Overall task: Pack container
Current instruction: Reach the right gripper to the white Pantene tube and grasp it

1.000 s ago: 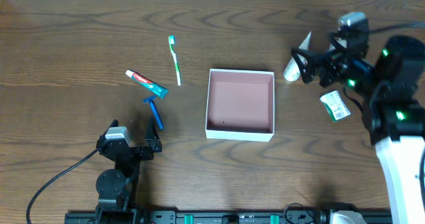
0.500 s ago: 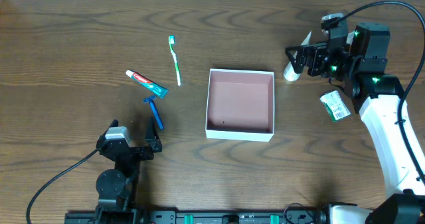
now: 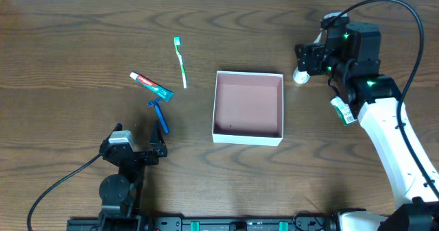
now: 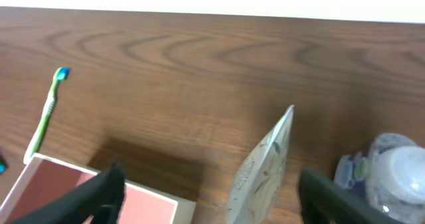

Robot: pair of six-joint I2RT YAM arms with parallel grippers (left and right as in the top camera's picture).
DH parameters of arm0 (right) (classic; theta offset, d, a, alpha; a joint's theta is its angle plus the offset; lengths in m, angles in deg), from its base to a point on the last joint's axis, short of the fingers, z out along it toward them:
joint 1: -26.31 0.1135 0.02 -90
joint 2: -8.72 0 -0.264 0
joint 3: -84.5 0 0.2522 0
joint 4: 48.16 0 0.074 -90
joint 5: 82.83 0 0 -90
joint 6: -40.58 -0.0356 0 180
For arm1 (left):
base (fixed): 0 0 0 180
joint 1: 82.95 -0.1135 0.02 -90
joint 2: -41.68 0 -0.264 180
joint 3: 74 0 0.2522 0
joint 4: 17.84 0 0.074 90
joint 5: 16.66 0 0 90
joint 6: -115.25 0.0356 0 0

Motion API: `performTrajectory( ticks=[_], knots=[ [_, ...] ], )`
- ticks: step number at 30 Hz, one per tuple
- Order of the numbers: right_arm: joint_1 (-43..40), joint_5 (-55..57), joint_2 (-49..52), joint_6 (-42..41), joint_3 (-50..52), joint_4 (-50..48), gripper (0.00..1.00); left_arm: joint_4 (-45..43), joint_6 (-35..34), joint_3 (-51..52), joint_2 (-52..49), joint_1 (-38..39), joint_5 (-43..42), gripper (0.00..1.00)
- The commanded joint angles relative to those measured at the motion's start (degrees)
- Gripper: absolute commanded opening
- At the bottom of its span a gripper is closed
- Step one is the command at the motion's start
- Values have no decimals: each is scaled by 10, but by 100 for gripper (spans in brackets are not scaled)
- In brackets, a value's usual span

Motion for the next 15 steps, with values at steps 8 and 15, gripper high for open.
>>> performTrajectory(
  ticks=[8,15],
  knots=[
    [4,75,19,-50,-7,-6,66,21,-1,12,3,-2,5,98],
    [4,76,54,-67,-7,-14,55,21,-1,12,3,-2,5,98]
  ],
)
